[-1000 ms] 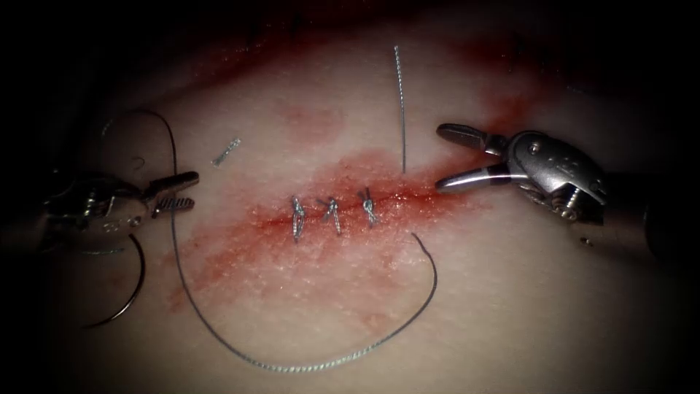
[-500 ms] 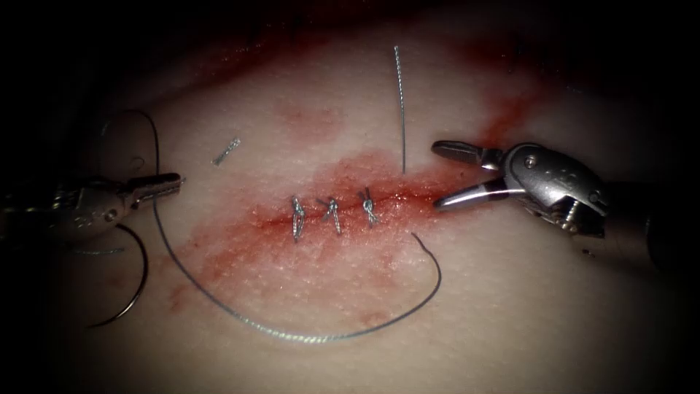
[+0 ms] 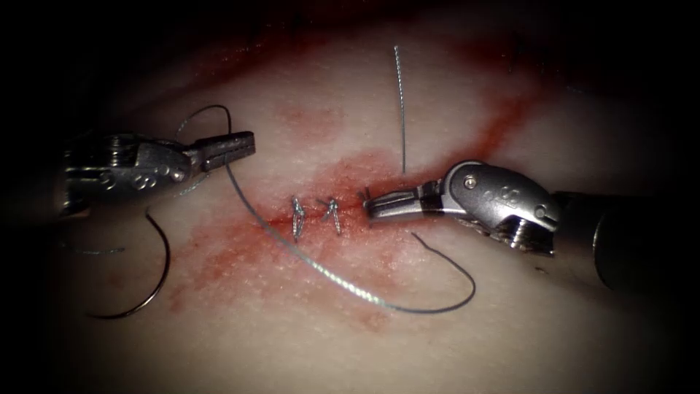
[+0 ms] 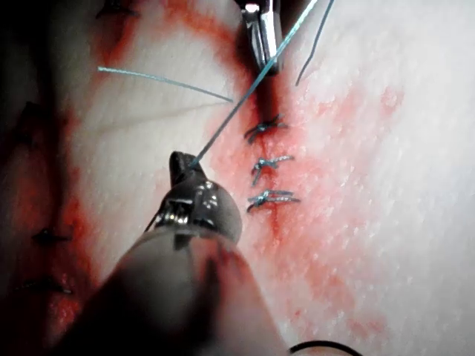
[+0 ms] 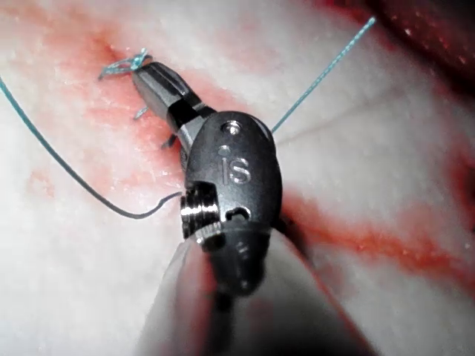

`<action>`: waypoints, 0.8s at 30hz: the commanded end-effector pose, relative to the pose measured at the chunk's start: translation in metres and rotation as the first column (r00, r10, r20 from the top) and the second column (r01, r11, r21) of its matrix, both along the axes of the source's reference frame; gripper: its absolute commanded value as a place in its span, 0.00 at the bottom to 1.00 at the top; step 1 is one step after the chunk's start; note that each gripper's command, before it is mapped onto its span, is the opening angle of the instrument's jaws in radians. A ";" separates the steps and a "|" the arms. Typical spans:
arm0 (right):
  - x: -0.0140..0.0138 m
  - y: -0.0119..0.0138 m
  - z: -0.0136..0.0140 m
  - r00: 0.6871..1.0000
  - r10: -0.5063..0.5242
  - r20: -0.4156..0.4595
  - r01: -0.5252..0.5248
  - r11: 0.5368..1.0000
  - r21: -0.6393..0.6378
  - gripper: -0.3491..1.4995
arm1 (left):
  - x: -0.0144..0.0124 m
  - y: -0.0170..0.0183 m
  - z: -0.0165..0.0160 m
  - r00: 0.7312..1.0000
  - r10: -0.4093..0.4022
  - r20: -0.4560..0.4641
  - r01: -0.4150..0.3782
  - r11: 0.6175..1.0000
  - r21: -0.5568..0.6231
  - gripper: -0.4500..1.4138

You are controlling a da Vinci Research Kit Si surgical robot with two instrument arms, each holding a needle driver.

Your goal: Wound Closure

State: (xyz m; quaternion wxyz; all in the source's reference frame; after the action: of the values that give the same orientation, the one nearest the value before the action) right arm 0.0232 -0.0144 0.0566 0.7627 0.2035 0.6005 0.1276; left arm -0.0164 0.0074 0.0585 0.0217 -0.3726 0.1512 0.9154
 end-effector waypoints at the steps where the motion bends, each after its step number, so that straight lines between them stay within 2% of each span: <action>1: 0.0015 -0.0003 -0.0005 1.000 -0.005 -0.011 0.005 1.000 -0.004 0.00 | -0.0010 0.0002 0.0010 0.998 -0.063 -0.013 0.063 0.998 -0.004 0.00; 5: 0.0026 -0.0005 -0.0017 1.000 -0.018 -0.026 0.018 1.000 -0.012 0.00 | -0.0024 0.0009 0.0022 0.989 -0.148 -0.020 0.149 0.989 0.005 0.00; 13: 0.0057 -0.0009 -0.0032 0.997 -0.035 -0.064 0.033 0.999 -0.028 0.00 | -0.0057 0.0009 0.0046 0.982 -0.187 -0.040 0.186 0.982 -0.019 0.00; 18: 0.0063 0.0002 -0.0052 0.993 0.021 -0.117 -0.026 0.999 -0.045 0.00 | -0.0067 0.0005 0.0063 0.979 -0.198 -0.049 0.196 0.980 -0.041 0.00; 24: 0.0062 0.0019 -0.0074 0.971 0.137 -0.196 -0.151 0.987 -0.059 0.00 | -0.0071 0.0000 0.0077 0.976 -0.213 -0.032 0.212 0.977 -0.037 0.00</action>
State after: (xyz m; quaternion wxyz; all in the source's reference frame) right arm 0.0285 -0.0123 0.0486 0.6959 0.1374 0.6903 0.1426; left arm -0.0230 0.0073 0.0657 0.1114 -0.3368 0.2078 0.9116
